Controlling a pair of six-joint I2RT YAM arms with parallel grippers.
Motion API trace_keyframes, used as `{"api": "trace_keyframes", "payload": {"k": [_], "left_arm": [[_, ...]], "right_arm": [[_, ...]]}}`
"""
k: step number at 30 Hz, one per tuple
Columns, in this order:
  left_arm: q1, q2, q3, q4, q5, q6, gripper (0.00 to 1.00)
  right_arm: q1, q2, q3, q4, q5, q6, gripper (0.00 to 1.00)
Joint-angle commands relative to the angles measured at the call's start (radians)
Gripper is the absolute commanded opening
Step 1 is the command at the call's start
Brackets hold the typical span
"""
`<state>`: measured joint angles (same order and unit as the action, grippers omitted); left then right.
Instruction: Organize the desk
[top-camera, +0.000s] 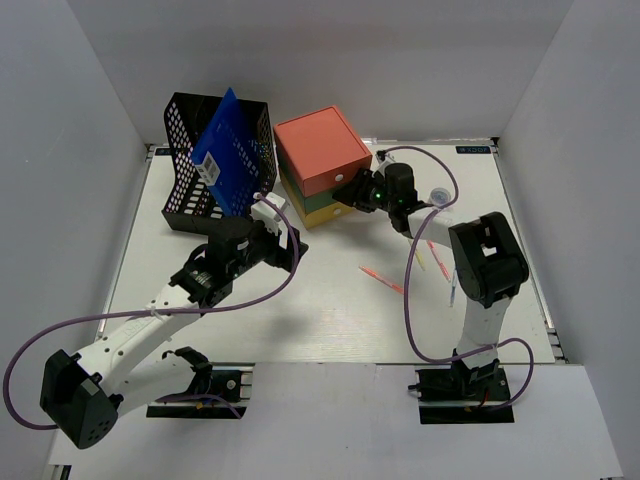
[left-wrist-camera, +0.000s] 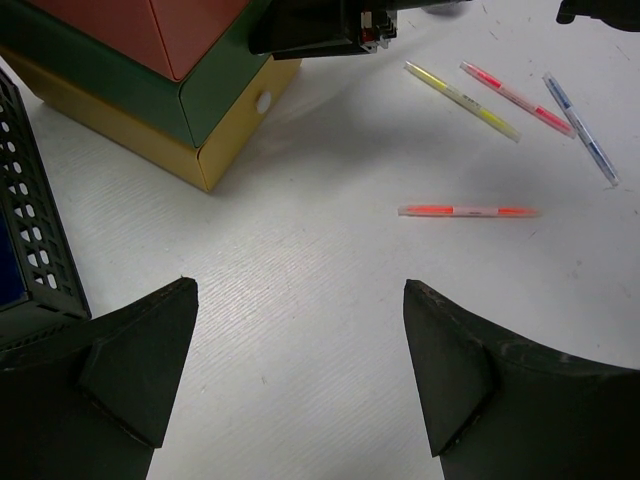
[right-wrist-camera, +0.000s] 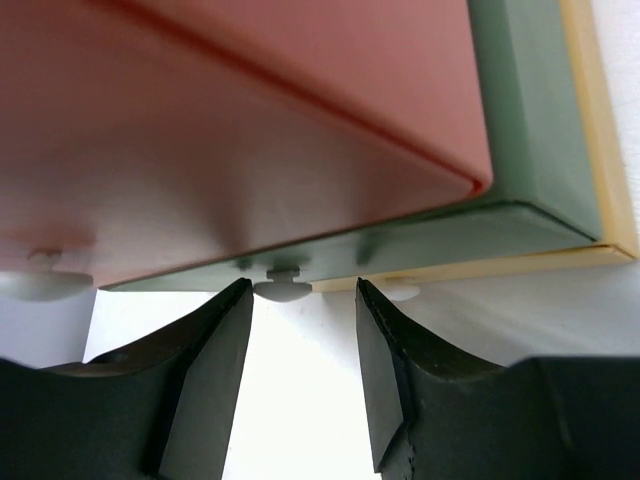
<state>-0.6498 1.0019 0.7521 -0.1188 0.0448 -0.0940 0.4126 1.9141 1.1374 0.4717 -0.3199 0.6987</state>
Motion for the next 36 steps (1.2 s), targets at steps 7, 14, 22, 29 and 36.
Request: {"api": "trace_keyframes", "payload": {"k": [7, 14, 22, 29, 36], "left_arm": [[0.004, -0.028, 0.009, 0.025, 0.0, -0.001, 0.93], [0.004, -0.034, 0.006, 0.03, 0.003, -0.001, 0.93], [0.004, -0.037, 0.006, 0.03, 0.0, -0.001, 0.93], [0.004, -0.039, 0.003, 0.034, 0.004, -0.004, 0.93], [0.004, -0.045, 0.003, 0.034, 0.004, -0.006, 0.93]], "right_arm": [[0.005, 0.017, 0.082, 0.013, 0.008, 0.022, 0.48], [-0.001, 0.022, 0.088, -0.001, 0.015, 0.028, 0.36], [-0.003, -0.006, 0.044, 0.021, 0.021, 0.027, 0.23], [-0.031, -0.104, -0.1, 0.076, 0.027, 0.022, 0.21], [-0.054, -0.219, -0.257, 0.119, 0.012, 0.012, 0.21]]}}
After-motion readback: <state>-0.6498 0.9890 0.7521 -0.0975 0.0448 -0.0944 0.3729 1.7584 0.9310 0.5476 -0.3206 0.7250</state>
